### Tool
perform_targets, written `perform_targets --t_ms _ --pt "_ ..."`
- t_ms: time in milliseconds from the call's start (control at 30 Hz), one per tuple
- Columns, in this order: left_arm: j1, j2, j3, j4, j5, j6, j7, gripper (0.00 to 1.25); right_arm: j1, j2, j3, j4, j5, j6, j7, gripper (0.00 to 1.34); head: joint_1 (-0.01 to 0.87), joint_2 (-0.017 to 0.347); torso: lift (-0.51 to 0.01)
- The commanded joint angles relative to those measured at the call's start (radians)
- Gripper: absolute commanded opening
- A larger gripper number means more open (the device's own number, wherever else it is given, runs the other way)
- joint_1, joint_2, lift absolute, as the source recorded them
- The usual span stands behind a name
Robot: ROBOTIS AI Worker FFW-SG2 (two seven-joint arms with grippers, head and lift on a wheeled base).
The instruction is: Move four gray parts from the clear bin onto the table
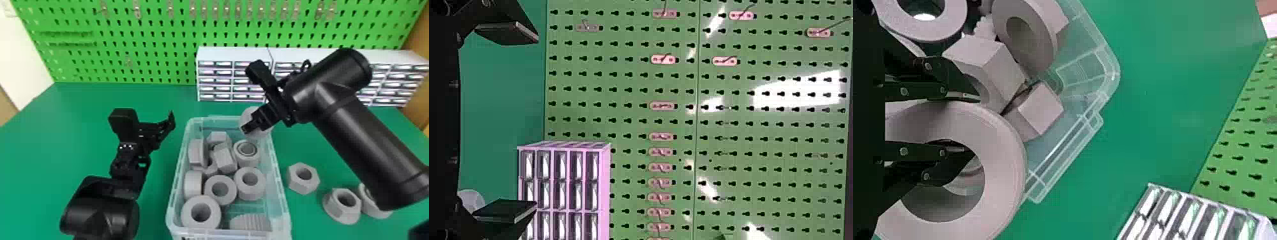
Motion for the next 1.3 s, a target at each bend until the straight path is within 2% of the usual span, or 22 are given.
perform_targets --t_ms 0,700,967,1267 --pt "0.001 0.000 -0.003 0.000 0.000 0.001 0.000 1.13 0.007 -0.001 -0.040 -0.019 0.023 0.022 0.000 0.39 0.693 0.072 -0.052" --pt "0.010 0.000 -0.001 0.000 0.002 0.001 0.000 1.13 0.056 -0.014 -0.272 -0.048 0.155 0.058 0.003 0.39 0.693 0.072 -0.052" --pt "0.013 0.000 -0.004 0.000 0.002 0.001 0.000 1.13 0.073 -0.015 -0.306 -0.050 0.255 0.071 0.041 0.39 0.693 0.072 -0.052" --pt "0.013 0.000 -0.006 0.000 0.002 0.001 0.000 1.13 0.101 -0.023 -0.349 -0.051 0.311 0.083 0.061 0.39 0.693 0.072 -0.052"
